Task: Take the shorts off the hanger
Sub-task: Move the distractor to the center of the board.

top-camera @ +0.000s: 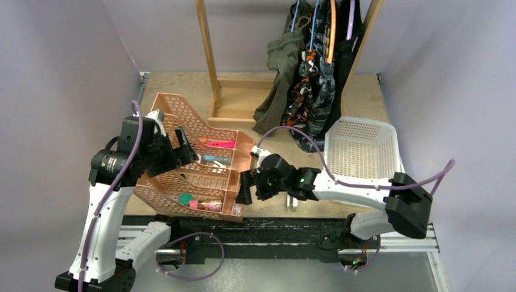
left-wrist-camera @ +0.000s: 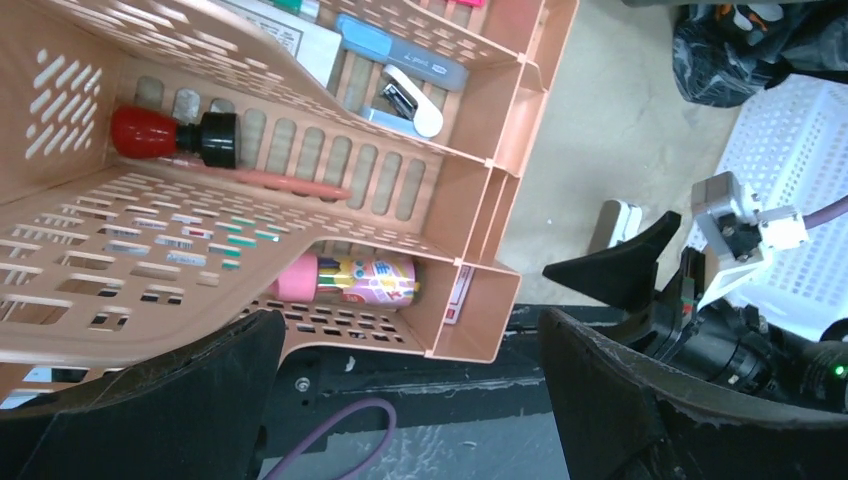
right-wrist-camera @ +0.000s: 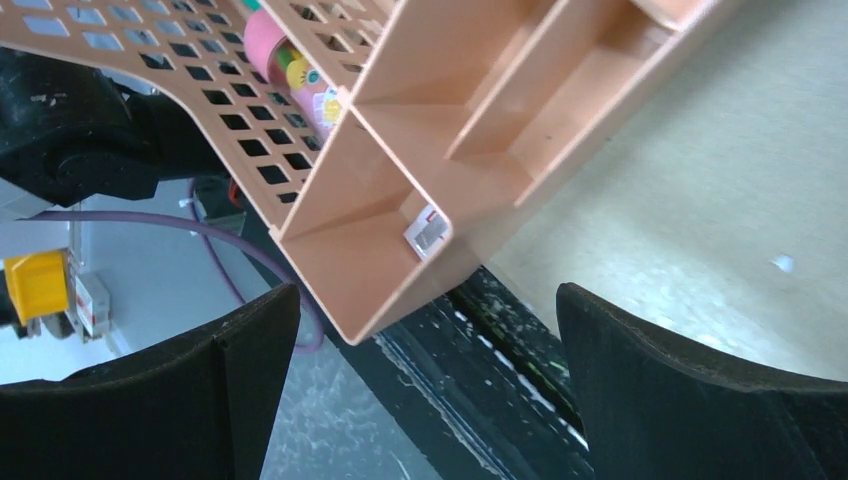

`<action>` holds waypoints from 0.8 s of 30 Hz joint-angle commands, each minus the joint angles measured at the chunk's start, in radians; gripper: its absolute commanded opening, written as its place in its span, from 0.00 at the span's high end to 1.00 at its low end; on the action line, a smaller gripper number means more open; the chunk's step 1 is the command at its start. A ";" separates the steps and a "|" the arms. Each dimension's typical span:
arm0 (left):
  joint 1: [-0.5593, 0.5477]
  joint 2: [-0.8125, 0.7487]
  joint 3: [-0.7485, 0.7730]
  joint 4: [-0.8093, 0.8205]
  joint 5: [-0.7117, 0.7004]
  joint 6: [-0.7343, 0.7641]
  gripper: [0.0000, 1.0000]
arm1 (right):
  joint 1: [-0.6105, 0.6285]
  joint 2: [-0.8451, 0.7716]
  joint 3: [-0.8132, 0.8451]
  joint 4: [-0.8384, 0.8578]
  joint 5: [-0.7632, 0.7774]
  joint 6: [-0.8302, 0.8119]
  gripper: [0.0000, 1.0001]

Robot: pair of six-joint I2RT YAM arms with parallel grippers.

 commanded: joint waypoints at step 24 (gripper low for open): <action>0.016 0.272 0.005 0.202 -0.676 0.068 0.00 | 0.082 0.475 0.650 -0.113 0.159 -0.080 0.01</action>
